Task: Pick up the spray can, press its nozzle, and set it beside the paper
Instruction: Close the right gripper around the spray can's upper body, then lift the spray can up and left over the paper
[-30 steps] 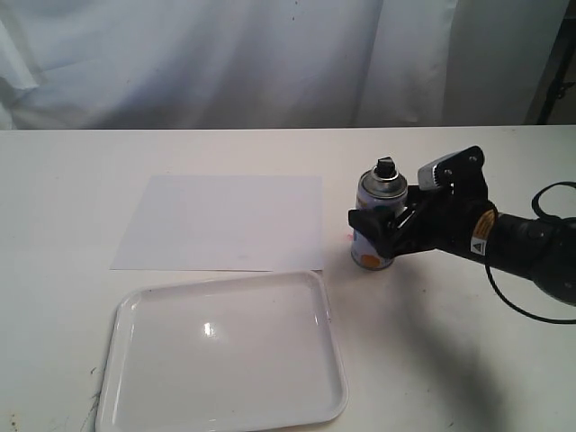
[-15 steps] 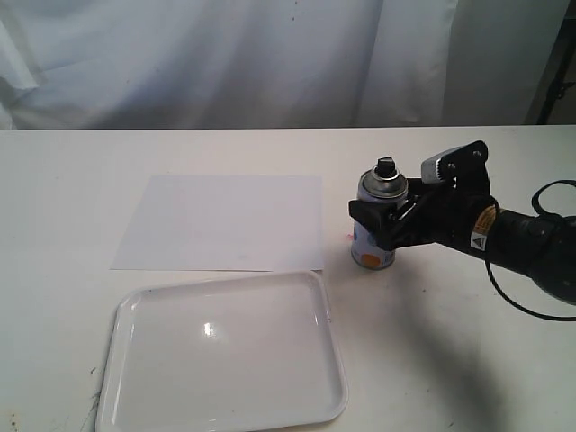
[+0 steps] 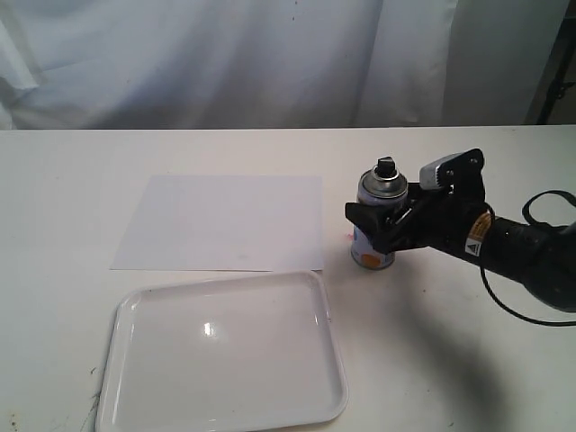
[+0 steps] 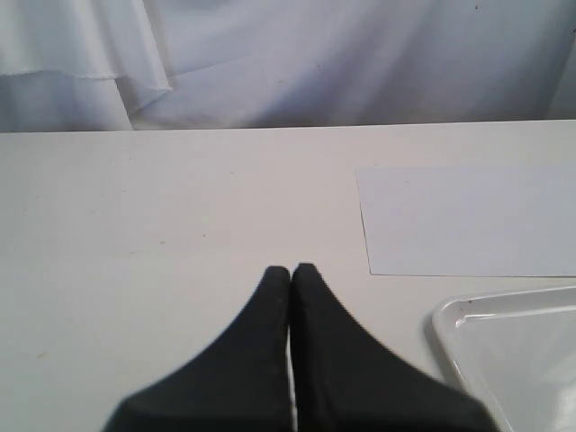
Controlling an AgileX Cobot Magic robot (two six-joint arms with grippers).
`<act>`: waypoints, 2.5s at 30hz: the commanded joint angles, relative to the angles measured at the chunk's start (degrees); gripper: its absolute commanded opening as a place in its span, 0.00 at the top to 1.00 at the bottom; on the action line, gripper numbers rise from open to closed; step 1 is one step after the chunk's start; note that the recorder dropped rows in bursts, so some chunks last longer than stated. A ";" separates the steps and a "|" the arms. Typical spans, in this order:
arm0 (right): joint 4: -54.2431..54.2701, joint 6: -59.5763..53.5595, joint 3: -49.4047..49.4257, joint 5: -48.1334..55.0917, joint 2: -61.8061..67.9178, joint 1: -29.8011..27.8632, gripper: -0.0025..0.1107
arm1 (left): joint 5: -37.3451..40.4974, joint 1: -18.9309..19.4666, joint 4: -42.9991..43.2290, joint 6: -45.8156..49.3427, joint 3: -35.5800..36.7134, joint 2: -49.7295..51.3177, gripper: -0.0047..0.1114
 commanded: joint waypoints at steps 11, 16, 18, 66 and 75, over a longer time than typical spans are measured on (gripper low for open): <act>-1.53 -1.07 -0.99 -0.11 -0.83 0.03 0.87 | -0.26 0.14 -0.49 -0.15 0.25 -0.17 0.96; -1.97 0.50 -2.43 8.81 -8.67 2.33 0.98 | -0.26 0.14 -0.49 -0.15 0.25 -0.17 0.96; -1.97 0.81 -3.25 14.75 -11.19 4.26 0.98 | -0.26 0.14 -0.49 -0.15 0.25 -0.17 0.96; -0.03 -8.55 -27.38 59.55 -9.96 27.27 0.98 | -0.26 0.14 -0.49 -0.15 0.25 -0.17 0.96; -0.45 -21.61 -39.01 71.83 -4.33 29.19 0.98 | -0.26 0.14 -0.49 -0.15 0.25 -0.17 0.96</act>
